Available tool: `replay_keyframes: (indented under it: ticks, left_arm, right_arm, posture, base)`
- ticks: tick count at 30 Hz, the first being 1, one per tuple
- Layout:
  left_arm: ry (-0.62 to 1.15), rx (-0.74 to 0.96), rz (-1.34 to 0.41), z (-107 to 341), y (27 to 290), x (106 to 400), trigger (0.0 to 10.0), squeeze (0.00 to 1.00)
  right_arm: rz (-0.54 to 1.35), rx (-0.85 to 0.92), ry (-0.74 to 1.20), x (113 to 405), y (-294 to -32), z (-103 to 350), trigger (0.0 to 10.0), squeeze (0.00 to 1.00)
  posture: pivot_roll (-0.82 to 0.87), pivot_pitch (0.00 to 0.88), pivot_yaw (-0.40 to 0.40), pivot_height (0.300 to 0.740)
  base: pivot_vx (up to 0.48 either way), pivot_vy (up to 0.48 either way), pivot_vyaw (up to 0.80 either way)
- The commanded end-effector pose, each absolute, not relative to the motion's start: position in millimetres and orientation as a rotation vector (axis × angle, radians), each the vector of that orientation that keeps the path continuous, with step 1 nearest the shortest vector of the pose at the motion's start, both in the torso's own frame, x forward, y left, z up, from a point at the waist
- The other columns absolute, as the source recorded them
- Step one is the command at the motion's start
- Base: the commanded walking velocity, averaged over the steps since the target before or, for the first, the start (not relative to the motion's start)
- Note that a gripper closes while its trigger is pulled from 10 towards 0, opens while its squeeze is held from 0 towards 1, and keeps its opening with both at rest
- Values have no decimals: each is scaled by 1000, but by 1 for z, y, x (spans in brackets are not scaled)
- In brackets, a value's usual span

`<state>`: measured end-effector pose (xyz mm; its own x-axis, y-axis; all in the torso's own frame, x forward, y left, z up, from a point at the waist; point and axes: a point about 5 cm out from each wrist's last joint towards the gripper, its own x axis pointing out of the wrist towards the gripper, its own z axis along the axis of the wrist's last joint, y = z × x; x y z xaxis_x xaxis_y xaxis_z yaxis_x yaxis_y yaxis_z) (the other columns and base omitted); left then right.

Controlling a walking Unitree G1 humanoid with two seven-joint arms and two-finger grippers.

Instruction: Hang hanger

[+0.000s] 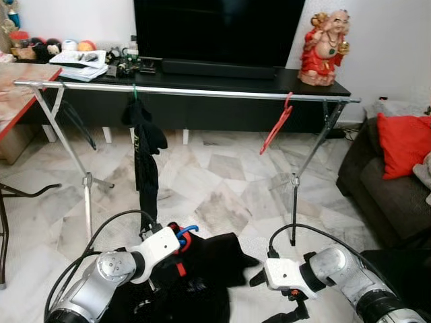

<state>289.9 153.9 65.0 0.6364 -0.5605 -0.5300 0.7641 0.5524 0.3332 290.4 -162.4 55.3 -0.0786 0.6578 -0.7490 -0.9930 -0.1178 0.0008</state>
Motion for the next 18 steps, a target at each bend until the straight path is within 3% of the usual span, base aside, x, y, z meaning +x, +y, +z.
replay_keyframes:
  ticks: [1, 4, 5, 6, 7, 8, 9, 15, 18]
  left_arm:
    - [326, 601, -795, 75, 153, 295, 0, 0]
    - [301, 614, -763, 71, 154, 298, 0, 0]
    - [296, 619, -748, 70, 155, 298, 0, 0]
    - [289, 627, -720, 70, 157, 299, 863, 0]
    - [283, 630, -681, 69, 159, 301, 863, 0]
    - [282, 610, -614, 68, 165, 303, 9373, 0]
    - [281, 577, -522, 65, 173, 304, 10000, 0]
    - [282, 366, -287, 60, 197, 299, 10000, 0]
    - [255, 272, -209, 57, 207, 289, 10000, 0]
  right_arm:
    - [1576, -741, 610, 294, -161, 61, 10000, 1000]
    - [1411, -783, 527, 306, -159, 64, 10000, 1000]
    - [1349, -788, 514, 310, -159, 64, 10000, 929]
    - [1258, -801, 492, 315, -160, 63, 10000, 0]
    - [1165, -793, 476, 320, -161, 63, 10000, 0]
    - [1041, -720, 449, 325, -163, 62, 10000, 0]
    - [896, -606, 431, 329, -165, 59, 10000, 0]
    - [588, -332, 482, 318, -176, 33, 10000, 0]
    - [408, -163, 567, 296, -181, 4, 10000, 0]
  posture:
    - [110, 18, -98, 740]
    - [110, 19, -99, 740]
    - [108, 21, -102, 740]
    - [108, 21, -102, 740]
    - [110, 21, -101, 740]
    - [111, 23, -97, 740]
    - [110, 24, -97, 740]
    - [103, 41, -90, 740]
    - [106, 52, -78, 740]
  base:
    - [0, 0, 0]
    - [0, 0, 0]
    - [0, 0, 0]
    - [0, 0, 0]
    - [0, 0, 0]
    - [0, 0, 0]
    - [0, 0, 0]
    - [0, 0, 0]
    - [0, 0, 0]
